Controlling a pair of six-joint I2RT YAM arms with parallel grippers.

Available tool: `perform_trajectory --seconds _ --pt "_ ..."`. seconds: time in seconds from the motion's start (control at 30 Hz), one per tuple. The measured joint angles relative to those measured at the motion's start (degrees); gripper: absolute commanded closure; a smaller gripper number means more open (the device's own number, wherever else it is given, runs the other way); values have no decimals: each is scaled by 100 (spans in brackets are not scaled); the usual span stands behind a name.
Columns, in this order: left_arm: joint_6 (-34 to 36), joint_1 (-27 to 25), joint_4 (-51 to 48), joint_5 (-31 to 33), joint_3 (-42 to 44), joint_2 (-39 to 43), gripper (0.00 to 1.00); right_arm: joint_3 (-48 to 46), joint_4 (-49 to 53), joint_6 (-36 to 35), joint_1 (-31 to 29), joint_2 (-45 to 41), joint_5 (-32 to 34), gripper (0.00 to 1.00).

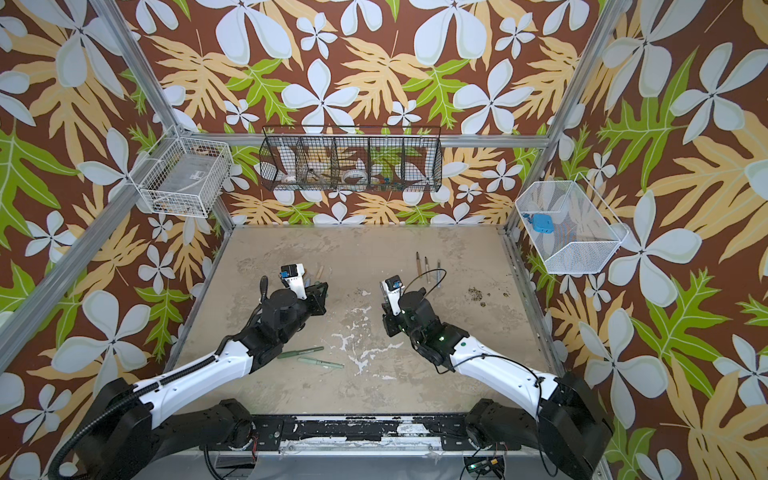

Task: Open the pen caps
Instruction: 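Lower the green cap with the left gripper while the right gripper lowers the pen, then open both grippers to set the green cap and pen on the table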

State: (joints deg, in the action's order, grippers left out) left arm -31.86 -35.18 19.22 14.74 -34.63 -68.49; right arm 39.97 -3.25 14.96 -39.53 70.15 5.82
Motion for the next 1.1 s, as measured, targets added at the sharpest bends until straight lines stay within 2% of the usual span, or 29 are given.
perform_trajectory --seconds 0.13,0.3,0.6,1.1 --pt "61 179 -297 140 -199 -503 100 223 378 295 673 348 114 100" --pt "179 562 -573 151 -382 -1084 99 444 629 713 1593 608 -92 100" --pt "391 905 -957 -190 -925 -2264 99 1187 750 1012 2649 1508 -479 100" --pt "643 1174 -1340 -409 -1423 -3211 96 2848 1161 1056 3659 3318 -588 100"
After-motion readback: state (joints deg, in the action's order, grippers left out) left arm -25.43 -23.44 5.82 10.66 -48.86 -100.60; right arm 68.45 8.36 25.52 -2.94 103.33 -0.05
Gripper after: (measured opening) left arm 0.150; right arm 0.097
